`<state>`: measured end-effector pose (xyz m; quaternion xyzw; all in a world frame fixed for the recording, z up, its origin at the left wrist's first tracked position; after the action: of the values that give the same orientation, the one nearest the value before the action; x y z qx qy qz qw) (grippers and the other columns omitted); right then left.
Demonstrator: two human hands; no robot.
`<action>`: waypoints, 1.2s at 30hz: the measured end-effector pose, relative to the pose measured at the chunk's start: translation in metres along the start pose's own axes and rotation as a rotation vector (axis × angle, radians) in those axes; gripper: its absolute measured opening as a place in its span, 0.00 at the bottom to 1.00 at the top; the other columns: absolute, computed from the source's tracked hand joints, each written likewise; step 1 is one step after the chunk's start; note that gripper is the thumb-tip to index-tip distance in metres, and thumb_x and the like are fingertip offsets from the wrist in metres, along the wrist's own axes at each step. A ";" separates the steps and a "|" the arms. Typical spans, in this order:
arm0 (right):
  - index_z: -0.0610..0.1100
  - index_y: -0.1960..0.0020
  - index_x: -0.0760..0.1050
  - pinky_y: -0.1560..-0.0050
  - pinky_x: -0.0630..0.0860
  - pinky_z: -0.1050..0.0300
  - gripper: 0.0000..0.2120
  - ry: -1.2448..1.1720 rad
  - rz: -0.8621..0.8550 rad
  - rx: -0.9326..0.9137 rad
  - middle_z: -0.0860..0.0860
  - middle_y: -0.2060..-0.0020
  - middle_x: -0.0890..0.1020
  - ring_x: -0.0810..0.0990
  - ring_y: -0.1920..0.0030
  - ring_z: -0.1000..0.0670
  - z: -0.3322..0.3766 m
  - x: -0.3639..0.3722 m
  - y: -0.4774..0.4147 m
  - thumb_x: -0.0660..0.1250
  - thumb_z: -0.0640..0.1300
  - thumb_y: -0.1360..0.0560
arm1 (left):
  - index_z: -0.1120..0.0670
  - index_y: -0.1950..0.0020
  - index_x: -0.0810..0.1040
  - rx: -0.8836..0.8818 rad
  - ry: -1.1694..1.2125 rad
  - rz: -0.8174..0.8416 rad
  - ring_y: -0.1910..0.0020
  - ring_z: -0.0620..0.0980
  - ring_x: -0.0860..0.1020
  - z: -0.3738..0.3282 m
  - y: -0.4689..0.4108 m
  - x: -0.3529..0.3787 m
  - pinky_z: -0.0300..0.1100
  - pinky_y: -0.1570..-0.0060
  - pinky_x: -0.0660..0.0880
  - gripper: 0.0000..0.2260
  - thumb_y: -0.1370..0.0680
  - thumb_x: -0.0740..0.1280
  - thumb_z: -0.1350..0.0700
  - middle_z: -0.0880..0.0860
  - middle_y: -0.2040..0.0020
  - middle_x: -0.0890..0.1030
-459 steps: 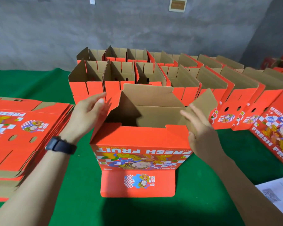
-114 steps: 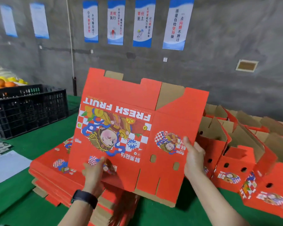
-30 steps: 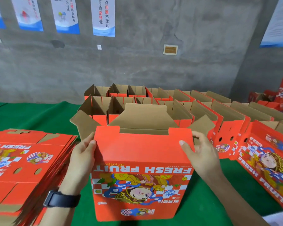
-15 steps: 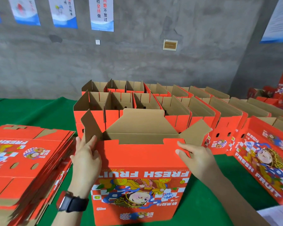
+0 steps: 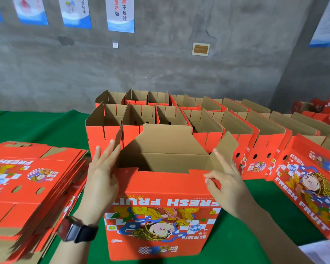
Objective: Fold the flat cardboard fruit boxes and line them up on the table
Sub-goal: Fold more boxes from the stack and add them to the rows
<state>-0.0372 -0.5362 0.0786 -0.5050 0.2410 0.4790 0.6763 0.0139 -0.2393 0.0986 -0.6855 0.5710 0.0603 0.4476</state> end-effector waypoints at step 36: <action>0.51 0.27 0.63 0.73 0.72 0.64 0.23 -0.535 0.055 0.343 0.56 0.44 0.72 0.77 0.68 0.55 -0.029 0.013 -0.070 0.61 0.52 0.20 | 0.47 0.34 0.74 0.122 0.105 0.462 0.47 0.36 0.71 0.001 -0.061 0.054 0.18 0.49 0.63 0.27 0.29 0.73 0.66 0.47 0.40 0.69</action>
<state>0.0353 -0.5594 0.0894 -0.2331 0.1454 0.5652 0.7779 0.0840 -0.2811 0.0990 -0.5105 0.7377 0.0906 0.4323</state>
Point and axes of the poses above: each hand's wrist, its own y-axis away from the middle knuckle, its own x-axis out of the palm, z = x × y, the point moved 10 cm from there along -y, towards the middle knuckle
